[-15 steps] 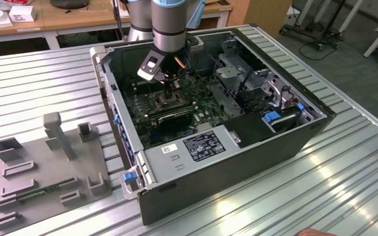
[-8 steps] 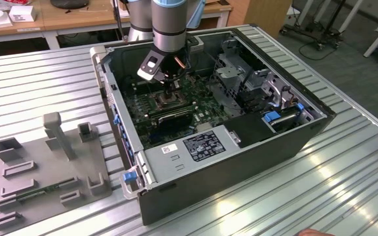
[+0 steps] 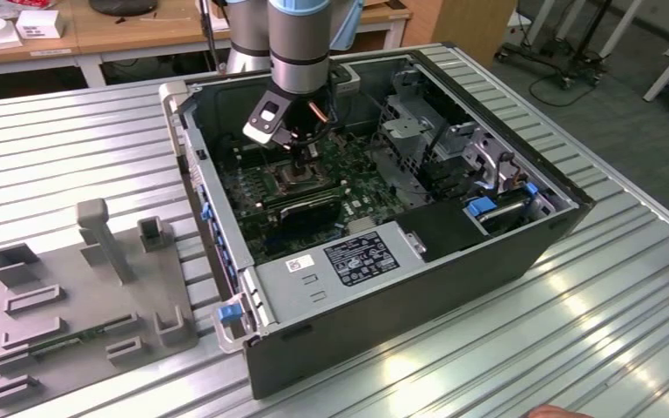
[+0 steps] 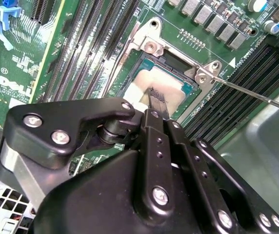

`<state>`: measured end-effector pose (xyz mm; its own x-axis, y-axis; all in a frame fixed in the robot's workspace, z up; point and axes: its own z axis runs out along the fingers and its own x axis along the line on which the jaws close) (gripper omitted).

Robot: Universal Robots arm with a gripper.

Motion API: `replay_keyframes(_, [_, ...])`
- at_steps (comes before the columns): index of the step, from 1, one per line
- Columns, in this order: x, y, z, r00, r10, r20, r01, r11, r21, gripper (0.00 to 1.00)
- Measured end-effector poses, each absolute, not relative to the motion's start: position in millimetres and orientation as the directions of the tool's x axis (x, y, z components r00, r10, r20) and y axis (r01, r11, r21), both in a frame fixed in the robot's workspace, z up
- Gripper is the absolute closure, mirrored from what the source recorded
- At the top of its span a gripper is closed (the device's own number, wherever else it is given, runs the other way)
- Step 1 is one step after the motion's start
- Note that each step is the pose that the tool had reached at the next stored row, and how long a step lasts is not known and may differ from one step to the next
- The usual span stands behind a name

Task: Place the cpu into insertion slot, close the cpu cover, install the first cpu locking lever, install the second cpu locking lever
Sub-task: 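Place the cpu into insertion slot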

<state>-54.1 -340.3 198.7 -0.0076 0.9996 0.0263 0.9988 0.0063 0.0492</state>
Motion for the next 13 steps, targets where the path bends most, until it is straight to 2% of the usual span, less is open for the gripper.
replay_keyframes(13, [-54.1, -340.3, 198.5, -0.008, 1.000, 0.026, 0.999, 0.006, 0.049, 0.89])
